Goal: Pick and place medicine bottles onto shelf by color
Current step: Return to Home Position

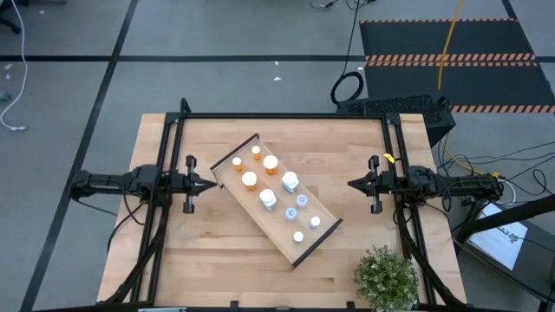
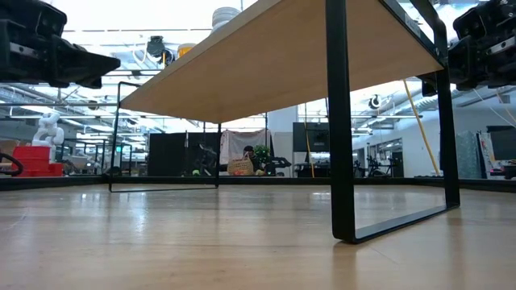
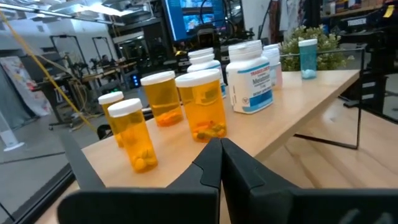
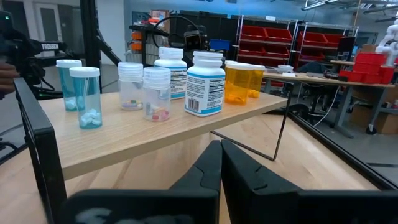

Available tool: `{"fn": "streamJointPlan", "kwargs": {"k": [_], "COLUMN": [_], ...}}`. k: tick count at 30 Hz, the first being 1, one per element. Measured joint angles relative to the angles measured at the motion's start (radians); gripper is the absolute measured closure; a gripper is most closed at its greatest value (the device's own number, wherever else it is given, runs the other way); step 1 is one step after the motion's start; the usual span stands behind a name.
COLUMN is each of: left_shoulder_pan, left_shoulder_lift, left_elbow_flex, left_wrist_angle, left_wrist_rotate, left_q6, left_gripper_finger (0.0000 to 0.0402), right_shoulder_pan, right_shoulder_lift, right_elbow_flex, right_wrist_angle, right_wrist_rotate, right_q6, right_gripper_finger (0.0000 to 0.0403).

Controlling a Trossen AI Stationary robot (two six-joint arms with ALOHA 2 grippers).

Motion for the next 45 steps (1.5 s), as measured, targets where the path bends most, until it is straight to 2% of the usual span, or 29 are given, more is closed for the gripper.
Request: {"fn": "streamJointPlan", "kwargs": {"k": [11, 19, 30, 45], "left_shoulder_pan": [0.054, 0.053, 0.053, 0.053], "left_shoulder_lift": [0.0, 0.0, 0.0, 0.0], "left_elbow_flex": [0.0, -0.001, -0.001, -0.001], "left_wrist_angle": [-0.015, -0.014, -0.014, -0.013], "left_wrist_rotate": [0.1, 0.09, 0.089, 0.088], "left_q6": [0.006, 0.008, 0.007, 0.008], "left_gripper_finger": [0.0392, 0.0399, 0.0366, 0.0364], "right_shoulder_pan": [0.0, 0.0, 0.0, 0.0], "right_shoulder_lift": [0.0, 0.0, 0.0, 0.0], "right_elbow_flex": [0.0, 0.0, 0.0, 0.0], "right_wrist_angle": [0.002, 0.002, 0.002, 0.002], "right_wrist_rotate": [0.0, 0.0, 0.0, 0.0], "right_q6": [0.0, -0.001, -0.001, -0.001], "right_gripper_finger": [0.0403, 0.0403, 0.0403, 0.0403]}}
